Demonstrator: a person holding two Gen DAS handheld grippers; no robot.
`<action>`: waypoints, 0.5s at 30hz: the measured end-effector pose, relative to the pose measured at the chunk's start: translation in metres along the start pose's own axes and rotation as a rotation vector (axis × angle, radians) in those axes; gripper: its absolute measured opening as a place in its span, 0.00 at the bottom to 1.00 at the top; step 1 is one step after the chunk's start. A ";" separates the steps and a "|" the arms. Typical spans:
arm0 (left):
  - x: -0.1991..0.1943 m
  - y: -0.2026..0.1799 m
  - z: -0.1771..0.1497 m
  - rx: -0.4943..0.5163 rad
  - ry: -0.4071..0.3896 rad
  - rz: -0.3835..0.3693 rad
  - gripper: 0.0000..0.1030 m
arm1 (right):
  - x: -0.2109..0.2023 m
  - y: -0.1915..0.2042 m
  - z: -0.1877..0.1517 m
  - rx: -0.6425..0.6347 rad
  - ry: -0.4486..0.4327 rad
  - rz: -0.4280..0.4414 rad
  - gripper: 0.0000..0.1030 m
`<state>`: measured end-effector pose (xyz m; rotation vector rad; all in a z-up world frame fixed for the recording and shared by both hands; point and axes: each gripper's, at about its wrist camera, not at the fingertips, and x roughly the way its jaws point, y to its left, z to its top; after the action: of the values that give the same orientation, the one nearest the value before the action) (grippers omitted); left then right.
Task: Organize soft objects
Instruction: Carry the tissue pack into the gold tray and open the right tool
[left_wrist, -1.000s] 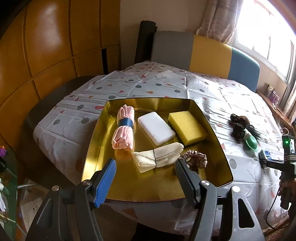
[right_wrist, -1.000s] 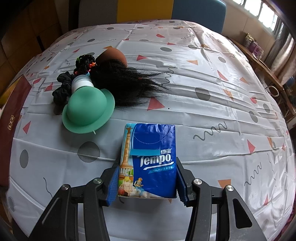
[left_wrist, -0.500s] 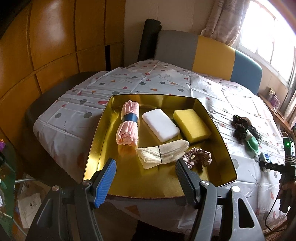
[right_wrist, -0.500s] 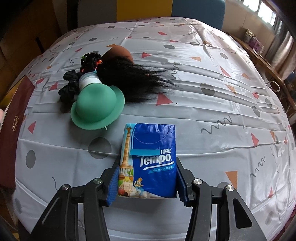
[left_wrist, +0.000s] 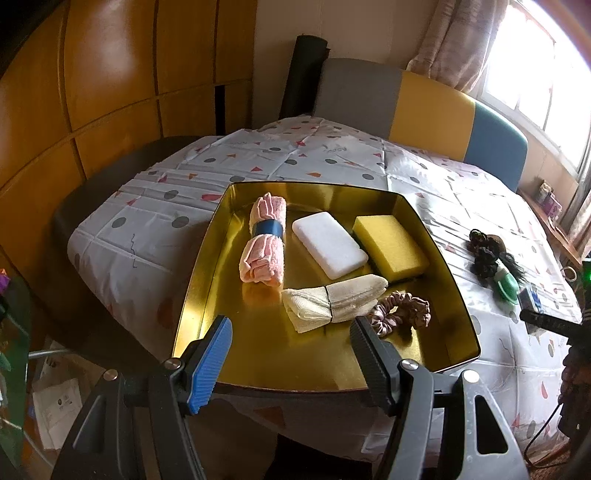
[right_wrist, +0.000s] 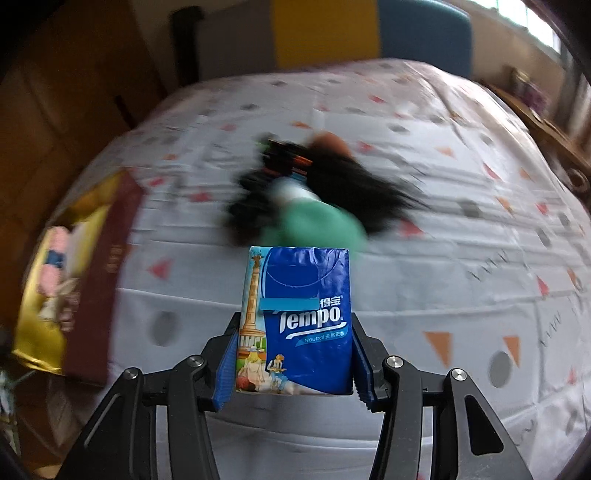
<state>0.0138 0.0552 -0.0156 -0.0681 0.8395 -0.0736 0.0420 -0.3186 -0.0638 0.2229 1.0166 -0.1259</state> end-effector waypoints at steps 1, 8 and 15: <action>0.000 0.001 0.000 -0.002 0.000 0.001 0.65 | -0.004 0.013 0.004 -0.019 -0.012 0.026 0.51; 0.001 0.008 -0.001 -0.017 -0.001 0.009 0.65 | -0.022 0.103 0.025 -0.143 -0.067 0.195 0.51; 0.002 0.016 -0.001 -0.030 -0.003 0.024 0.65 | 0.000 0.209 0.043 -0.286 -0.013 0.351 0.51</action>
<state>0.0147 0.0713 -0.0189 -0.0866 0.8385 -0.0382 0.1215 -0.1265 -0.0159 0.1354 0.9562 0.3348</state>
